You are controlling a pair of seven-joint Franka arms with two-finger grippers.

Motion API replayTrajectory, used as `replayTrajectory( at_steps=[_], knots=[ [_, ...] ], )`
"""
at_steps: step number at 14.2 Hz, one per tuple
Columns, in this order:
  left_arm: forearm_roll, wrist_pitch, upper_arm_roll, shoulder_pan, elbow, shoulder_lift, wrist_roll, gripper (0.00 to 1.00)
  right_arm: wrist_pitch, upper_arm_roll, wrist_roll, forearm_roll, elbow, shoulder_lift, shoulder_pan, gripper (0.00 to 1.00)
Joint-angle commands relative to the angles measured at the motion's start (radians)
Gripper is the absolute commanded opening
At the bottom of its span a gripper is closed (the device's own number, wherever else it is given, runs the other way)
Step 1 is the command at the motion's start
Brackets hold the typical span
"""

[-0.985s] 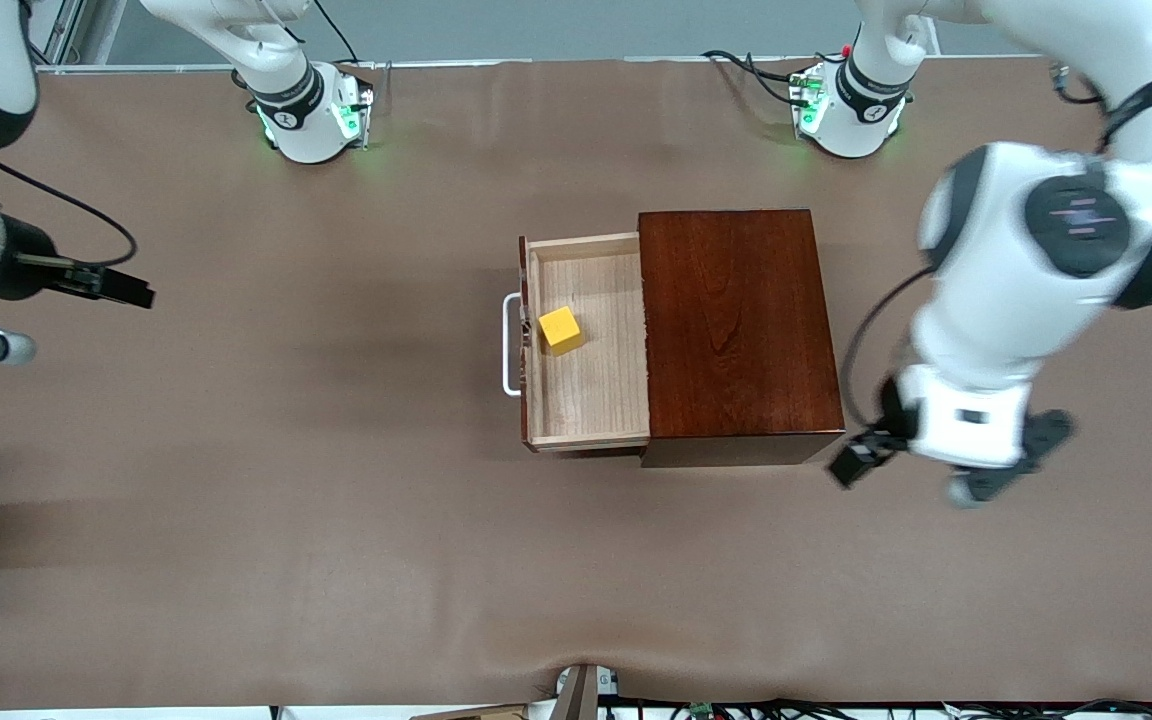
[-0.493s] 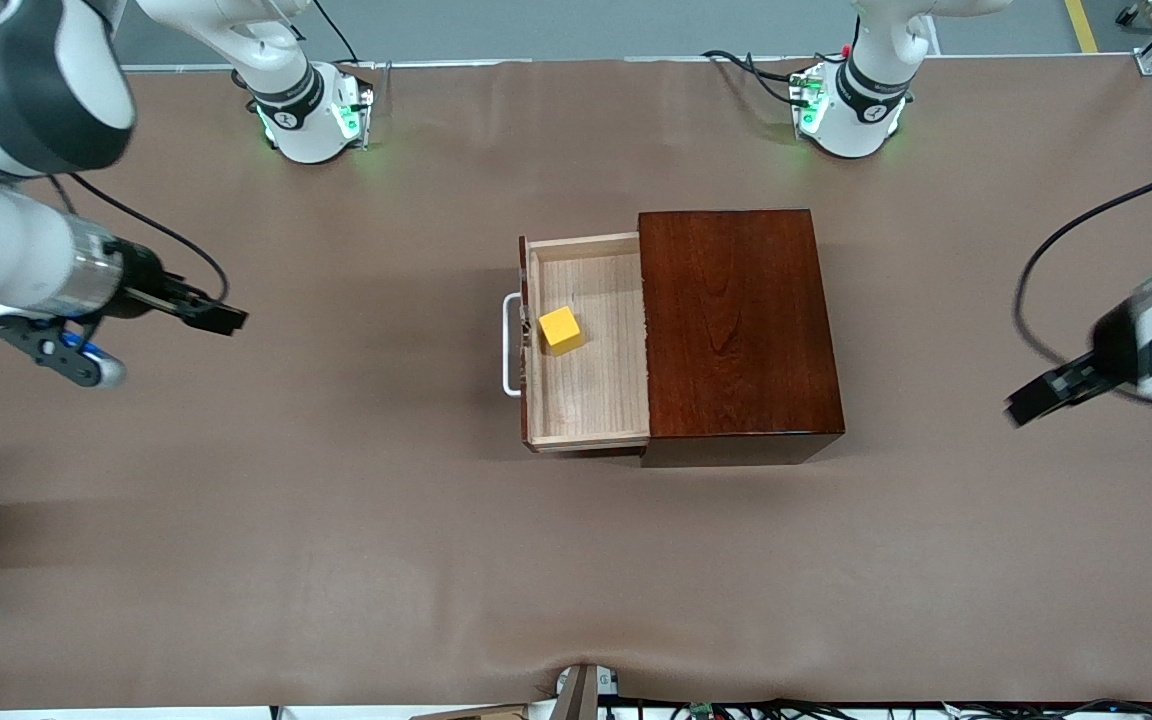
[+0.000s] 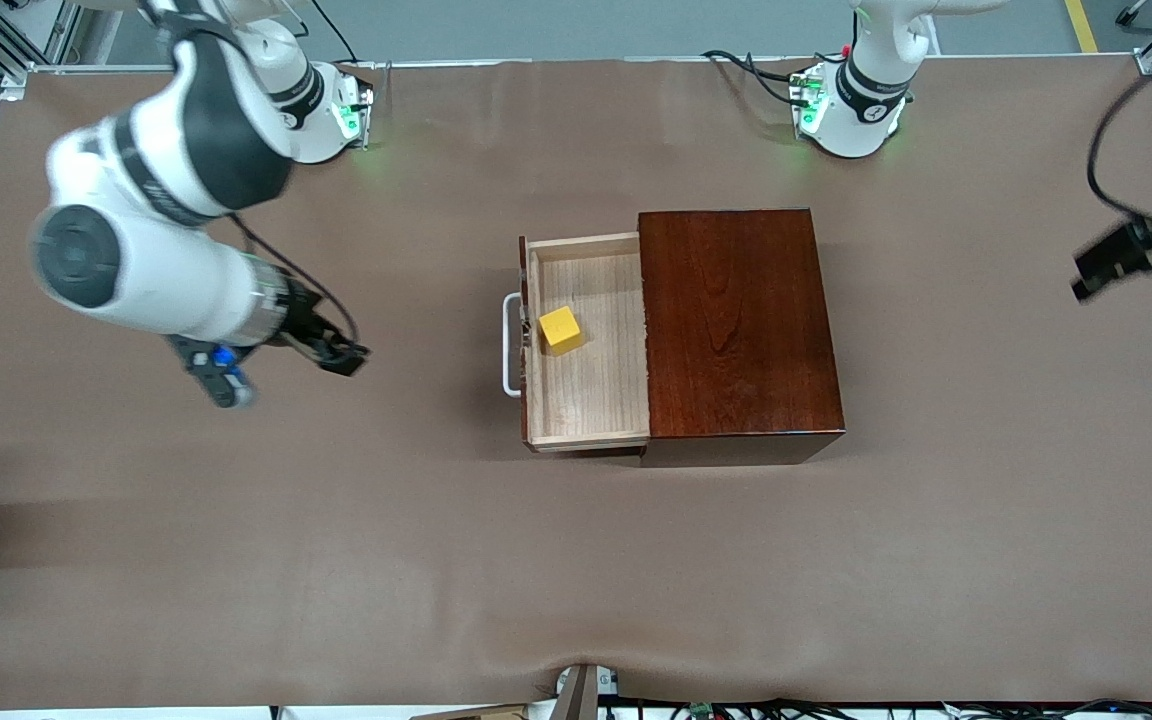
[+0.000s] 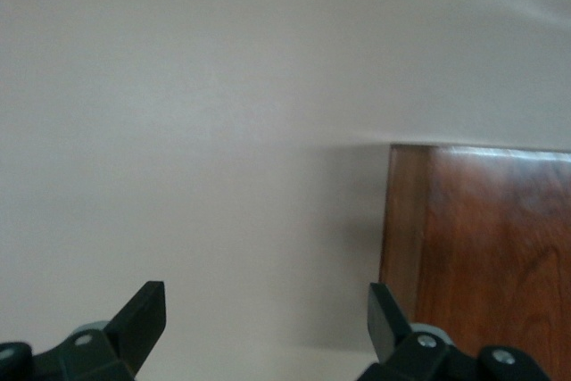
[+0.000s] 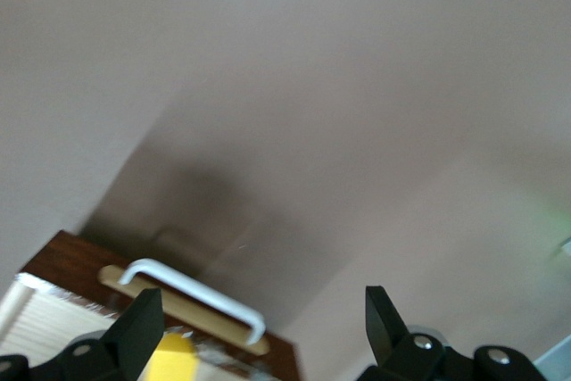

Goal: Open drawer, take yellow block, close drawer
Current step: 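Lower the right gripper into the drawer and grasp the yellow cube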

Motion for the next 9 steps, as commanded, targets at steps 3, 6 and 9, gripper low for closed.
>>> replayTrajectory(
  at_steps=[3,6,9],
  knots=[
    [-0.016,-0.064,0.0,-0.029,-0.124,-0.115,0.14,1.0,0.135,-0.008,0.281,0.063,0.023,0.071,0.116,1.0],
    [-0.017,-0.068,0.0,-0.024,-0.065,-0.068,0.136,1.0,0.222,-0.008,0.386,0.062,0.023,0.117,0.201,1.0],
    [-0.028,-0.084,0.0,-0.014,-0.063,-0.064,0.13,1.0,0.318,-0.009,0.492,0.062,0.024,0.156,0.26,1.0]
  ],
)
